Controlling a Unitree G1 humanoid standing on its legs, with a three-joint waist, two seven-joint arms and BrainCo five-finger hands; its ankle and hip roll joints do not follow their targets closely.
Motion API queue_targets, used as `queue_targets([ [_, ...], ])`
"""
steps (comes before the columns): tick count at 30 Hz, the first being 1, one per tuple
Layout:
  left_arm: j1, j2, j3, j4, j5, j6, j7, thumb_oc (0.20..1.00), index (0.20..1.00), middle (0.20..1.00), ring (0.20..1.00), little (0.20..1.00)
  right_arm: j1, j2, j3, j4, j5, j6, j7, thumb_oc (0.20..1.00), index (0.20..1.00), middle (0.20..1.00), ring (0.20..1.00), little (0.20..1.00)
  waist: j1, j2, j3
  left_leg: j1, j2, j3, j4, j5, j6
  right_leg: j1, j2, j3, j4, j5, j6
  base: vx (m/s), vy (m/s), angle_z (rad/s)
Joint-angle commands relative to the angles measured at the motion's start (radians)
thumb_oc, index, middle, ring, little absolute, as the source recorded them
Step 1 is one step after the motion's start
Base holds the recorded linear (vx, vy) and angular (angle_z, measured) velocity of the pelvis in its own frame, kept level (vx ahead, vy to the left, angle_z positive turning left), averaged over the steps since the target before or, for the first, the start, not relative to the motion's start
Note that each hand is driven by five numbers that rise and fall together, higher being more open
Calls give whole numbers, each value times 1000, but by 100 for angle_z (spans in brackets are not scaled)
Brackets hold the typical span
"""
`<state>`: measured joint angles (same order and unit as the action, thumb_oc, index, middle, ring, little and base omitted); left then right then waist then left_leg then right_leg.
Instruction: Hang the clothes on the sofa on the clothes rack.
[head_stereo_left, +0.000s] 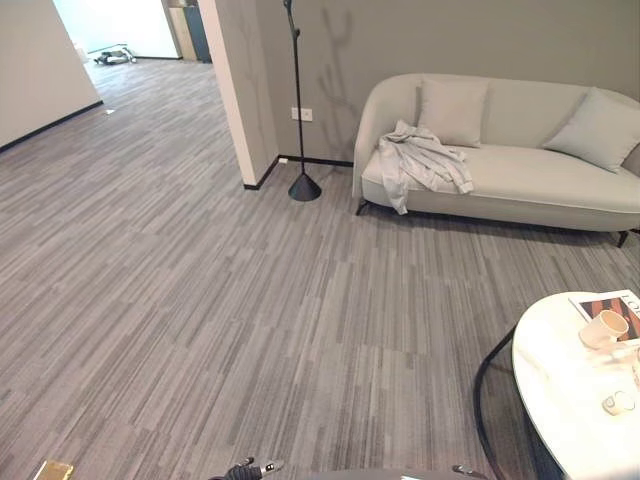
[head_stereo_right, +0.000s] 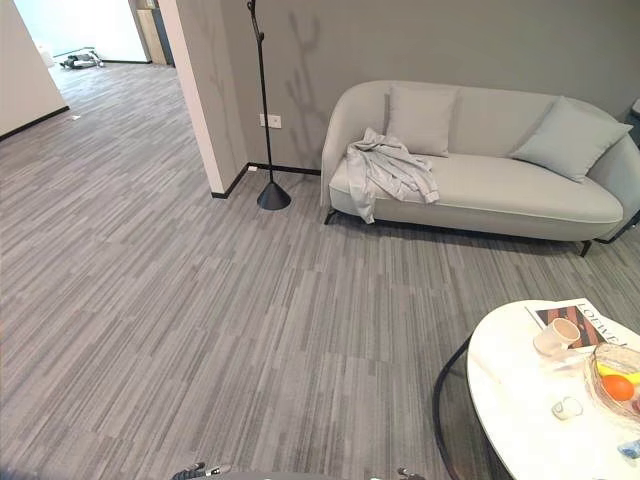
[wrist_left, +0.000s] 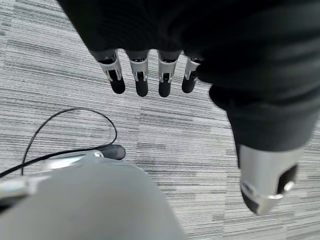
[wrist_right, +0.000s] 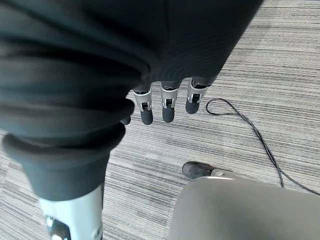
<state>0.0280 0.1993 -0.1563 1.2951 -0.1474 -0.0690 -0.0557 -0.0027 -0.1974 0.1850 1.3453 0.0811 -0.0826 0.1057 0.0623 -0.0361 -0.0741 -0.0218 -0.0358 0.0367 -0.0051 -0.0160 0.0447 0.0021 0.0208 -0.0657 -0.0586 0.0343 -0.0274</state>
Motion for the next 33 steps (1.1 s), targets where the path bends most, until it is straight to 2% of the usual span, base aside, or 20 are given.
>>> queue_targets([
  [1, -64, -16, 15, 2, -37, -29, -8, 1000, 1000, 1000, 1000, 1000, -17, 29, -11, 17, 26, -22, 7, 1000, 1000, 1000, 1000, 1000, 19, -4, -13, 27, 35, -97, -82, 40, -54, -17, -48, 81, -29, 60, 45, 0, 0, 0],
  [9, -74, -7, 15, 10, -34, -33, -2, 1000, 1000, 1000, 1000, 1000, -5, 29, -24, 22, 34, -24, 8, 1000, 1000, 1000, 1000, 1000, 11, -7, -16, 30, 39, -94, -82, 33, -56, -19, -47, 87, -29, 64, 44, 0, 0, 0],
  [30, -100, -13, -31, -8, -2, -27, -12, 1000, 1000, 1000, 1000, 1000, 5, 9, -35, 8, 37, -21, 6, 1000, 1000, 1000, 1000, 1000, -39, 15, -13, 52, 57, -75, -82, 24, -51, -33, -27, 111, -29, 59, 41, 12, -23, -4],
  [33, -97, -13, -24, -12, -2, -25, -17, 1000, 1000, 1000, 1000, 1000, 5, 10, -39, -2, 40, -23, 10, 1000, 1000, 1000, 1000, 1000, -37, 19, -9, 65, 70, -78, -82, 41, -50, -31, -17, 111, -29, 56, 40, 44, -54, -2],
])
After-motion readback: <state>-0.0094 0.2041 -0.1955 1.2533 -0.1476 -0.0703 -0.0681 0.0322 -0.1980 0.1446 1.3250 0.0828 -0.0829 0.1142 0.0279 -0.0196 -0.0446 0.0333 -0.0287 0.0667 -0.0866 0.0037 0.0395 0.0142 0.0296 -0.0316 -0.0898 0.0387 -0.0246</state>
